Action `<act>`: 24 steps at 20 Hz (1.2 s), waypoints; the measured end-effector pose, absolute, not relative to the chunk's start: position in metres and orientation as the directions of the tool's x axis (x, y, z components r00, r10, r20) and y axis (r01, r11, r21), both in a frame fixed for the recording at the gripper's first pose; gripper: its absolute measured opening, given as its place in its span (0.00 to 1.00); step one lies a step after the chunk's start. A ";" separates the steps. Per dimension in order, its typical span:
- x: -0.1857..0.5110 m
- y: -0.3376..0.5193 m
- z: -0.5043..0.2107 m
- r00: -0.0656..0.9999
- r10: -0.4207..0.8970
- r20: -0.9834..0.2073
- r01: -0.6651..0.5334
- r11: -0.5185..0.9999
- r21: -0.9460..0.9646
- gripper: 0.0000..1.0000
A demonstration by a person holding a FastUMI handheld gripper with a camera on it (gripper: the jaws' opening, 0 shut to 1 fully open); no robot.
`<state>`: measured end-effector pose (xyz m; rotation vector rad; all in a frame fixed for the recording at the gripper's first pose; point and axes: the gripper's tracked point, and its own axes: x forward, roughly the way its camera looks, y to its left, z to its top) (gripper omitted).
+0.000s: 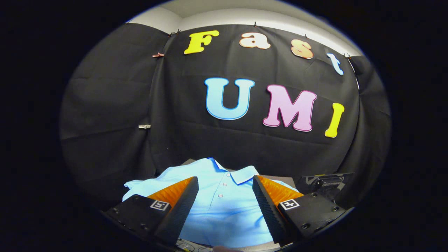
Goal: Put the clothes into the washing machine and then close the washing machine lid.
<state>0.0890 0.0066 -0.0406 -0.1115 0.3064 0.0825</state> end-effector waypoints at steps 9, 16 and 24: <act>0.127 -0.005 -0.111 0.798 -0.063 -0.599 -0.009 0.993 -0.117 0.98; 0.119 0.013 -0.153 0.702 0.037 -0.711 -0.153 0.983 -0.101 0.93; 0.120 0.011 -0.155 0.745 0.072 -0.663 -0.142 0.989 -0.052 0.19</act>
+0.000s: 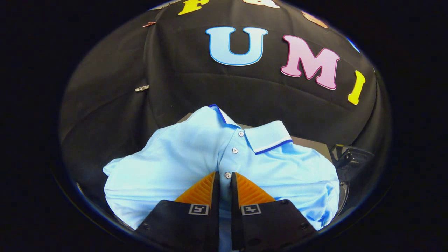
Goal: Put the clothes into the washing machine and then close the washing machine lid.
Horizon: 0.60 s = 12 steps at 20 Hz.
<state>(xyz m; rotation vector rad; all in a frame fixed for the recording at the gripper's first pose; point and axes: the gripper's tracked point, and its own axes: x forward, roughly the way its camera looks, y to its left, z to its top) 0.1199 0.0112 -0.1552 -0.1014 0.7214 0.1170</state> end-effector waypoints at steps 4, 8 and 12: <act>0.124 0.011 -0.154 0.746 0.074 -0.662 -0.132 0.991 -0.038 0.06; 0.123 0.006 -0.136 0.760 0.111 -0.641 -0.141 0.990 0.004 0.05; 0.113 0.001 -0.114 0.792 0.140 -0.594 -0.166 0.986 0.011 0.05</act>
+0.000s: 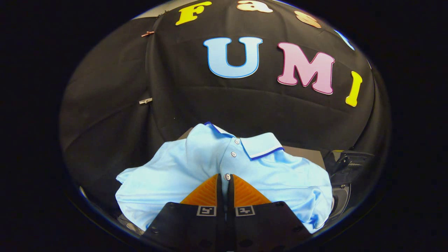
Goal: Put the clothes into the washing machine and then close the washing machine lid.
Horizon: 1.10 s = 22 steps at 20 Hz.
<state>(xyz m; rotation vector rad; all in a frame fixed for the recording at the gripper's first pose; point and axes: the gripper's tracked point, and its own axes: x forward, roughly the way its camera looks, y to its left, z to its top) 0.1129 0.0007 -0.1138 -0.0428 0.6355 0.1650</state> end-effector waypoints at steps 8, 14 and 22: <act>0.105 -0.031 -0.080 0.805 0.213 -0.553 -0.197 0.976 0.089 0.05; 0.098 -0.088 -0.059 0.800 0.275 -0.533 -0.248 0.961 0.123 0.05; 0.082 -0.170 -0.024 0.802 0.369 -0.470 -0.310 0.929 0.201 0.05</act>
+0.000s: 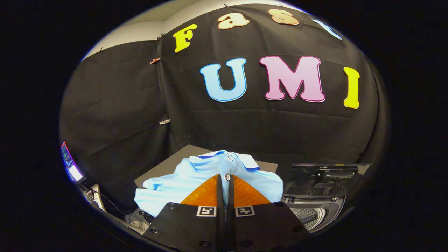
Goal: Put the clothes into the washing machine and then close the washing machine lid.
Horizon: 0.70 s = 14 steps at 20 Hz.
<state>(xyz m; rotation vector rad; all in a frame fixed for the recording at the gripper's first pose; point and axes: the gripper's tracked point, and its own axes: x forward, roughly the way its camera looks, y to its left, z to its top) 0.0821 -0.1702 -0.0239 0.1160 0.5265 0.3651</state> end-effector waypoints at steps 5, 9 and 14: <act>0.073 -0.231 -0.021 0.789 0.399 -0.467 -0.317 0.916 0.247 0.05; 0.076 -0.285 -0.016 0.814 0.383 -0.437 -0.311 0.923 0.228 0.05; 0.083 -0.344 -0.027 0.837 0.313 -0.449 -0.226 0.945 0.237 0.05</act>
